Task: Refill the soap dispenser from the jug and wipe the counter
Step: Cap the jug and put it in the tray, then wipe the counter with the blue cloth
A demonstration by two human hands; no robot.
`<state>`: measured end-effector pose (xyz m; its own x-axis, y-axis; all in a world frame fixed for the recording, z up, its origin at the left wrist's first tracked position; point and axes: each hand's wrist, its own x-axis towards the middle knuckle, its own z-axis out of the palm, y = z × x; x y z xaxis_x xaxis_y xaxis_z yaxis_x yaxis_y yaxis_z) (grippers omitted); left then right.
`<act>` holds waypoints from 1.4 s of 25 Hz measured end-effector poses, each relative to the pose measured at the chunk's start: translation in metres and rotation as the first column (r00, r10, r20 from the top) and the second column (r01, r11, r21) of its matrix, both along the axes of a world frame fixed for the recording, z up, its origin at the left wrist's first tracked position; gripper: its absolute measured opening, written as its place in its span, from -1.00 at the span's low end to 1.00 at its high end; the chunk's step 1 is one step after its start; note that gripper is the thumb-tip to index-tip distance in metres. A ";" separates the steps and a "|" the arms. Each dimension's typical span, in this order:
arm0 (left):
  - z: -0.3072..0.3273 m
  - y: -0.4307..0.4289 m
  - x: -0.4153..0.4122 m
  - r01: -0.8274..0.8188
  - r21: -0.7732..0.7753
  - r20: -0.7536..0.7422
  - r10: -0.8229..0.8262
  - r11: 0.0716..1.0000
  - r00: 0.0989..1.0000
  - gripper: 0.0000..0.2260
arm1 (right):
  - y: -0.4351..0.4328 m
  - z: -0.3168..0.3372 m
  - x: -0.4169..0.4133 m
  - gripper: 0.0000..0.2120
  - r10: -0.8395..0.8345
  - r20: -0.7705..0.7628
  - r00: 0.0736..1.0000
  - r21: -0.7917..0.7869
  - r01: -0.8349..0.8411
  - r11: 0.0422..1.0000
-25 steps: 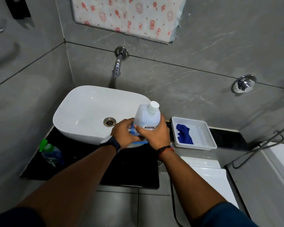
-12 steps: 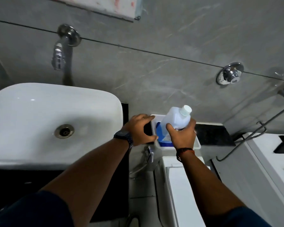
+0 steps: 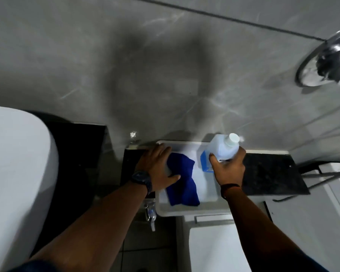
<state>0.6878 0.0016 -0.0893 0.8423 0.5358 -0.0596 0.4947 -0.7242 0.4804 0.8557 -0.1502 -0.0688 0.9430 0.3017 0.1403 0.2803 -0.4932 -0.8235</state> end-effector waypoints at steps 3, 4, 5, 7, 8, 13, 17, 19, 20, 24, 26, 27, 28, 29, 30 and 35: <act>-0.030 0.007 0.012 -0.022 0.096 -0.073 0.029 0.995 0.997 -0.03 | 0.003 -0.030 0.017 -0.28 0.010 0.004 1.000 -0.023 -0.010 1.000; -0.038 0.009 0.014 -0.030 0.109 -0.073 0.039 0.994 0.997 -0.01 | 0.004 -0.038 0.020 -0.28 0.015 0.007 1.000 -0.020 -0.015 1.000; -0.045 0.012 0.015 -0.031 0.116 -0.076 0.040 0.993 0.996 0.01 | 0.004 -0.045 0.022 -0.29 0.016 0.013 1.000 -0.013 -0.016 1.000; -0.055 0.016 0.015 -0.014 0.129 -0.101 0.028 0.992 0.995 0.02 | 0.005 -0.054 0.026 -0.29 0.004 0.031 1.000 0.015 -0.004 1.000; -0.059 0.017 0.014 -0.007 0.133 -0.114 0.022 0.991 0.993 0.02 | 0.006 -0.056 0.028 -0.28 0.002 0.025 1.000 0.034 -0.003 0.999; -0.068 0.021 0.013 0.044 0.124 -0.143 -0.026 0.991 0.989 -0.02 | 0.004 -0.055 0.014 -0.12 -0.105 0.162 0.981 0.002 0.106 0.994; -0.065 0.017 0.012 0.023 0.166 -0.105 -0.006 0.986 0.994 -0.14 | 0.005 -0.067 -0.029 -0.41 0.171 0.354 0.919 -0.265 -0.077 0.961; -0.062 0.015 0.010 -0.004 0.157 -0.080 0.017 0.988 0.997 -0.21 | 0.012 -0.079 -0.037 -0.35 0.433 0.115 0.894 -0.501 -0.324 0.802; -0.060 0.014 0.009 -0.005 0.145 -0.075 0.016 0.989 0.997 -0.24 | 0.015 -0.086 -0.038 -0.29 0.494 -0.012 0.869 -0.582 -0.408 0.704; -0.048 0.018 0.007 0.036 0.091 -0.041 -0.032 0.995 0.999 -0.32 | 0.026 -0.092 -0.042 -0.38 0.457 -0.181 0.871 -0.548 -0.475 0.689; -0.038 0.019 0.003 0.056 0.069 0.010 -0.057 0.996 0.998 -0.34 | 0.027 -0.083 -0.047 -0.48 0.427 -0.127 0.896 -0.474 -0.432 0.767; -0.030 0.019 -0.001 0.057 0.057 0.041 -0.059 0.997 0.997 -0.35 | 0.026 -0.074 -0.051 -0.51 0.420 -0.092 0.903 -0.439 -0.415 0.797; -0.021 0.019 -0.008 0.052 0.036 0.075 -0.055 0.998 0.996 -0.36 | 0.024 -0.062 -0.056 -0.52 0.419 -0.050 0.907 -0.410 -0.401 0.819; -0.009 0.017 -0.015 0.044 0.014 0.109 -0.045 0.999 0.993 -0.38 | 0.023 -0.047 -0.062 -0.52 0.417 0.000 0.909 -0.381 -0.386 0.840; 0.003 0.014 -0.025 0.032 -0.002 0.139 -0.031 1.000 0.990 -0.39 | 0.021 -0.031 -0.070 -0.52 0.407 0.050 0.912 -0.346 -0.367 0.864; 0.080 -0.020 -0.094 0.056 -0.001 0.282 -0.053 0.998 0.958 -0.58 | 0.003 0.059 -0.145 -0.56 0.260 0.211 0.942 -0.132 -0.236 0.963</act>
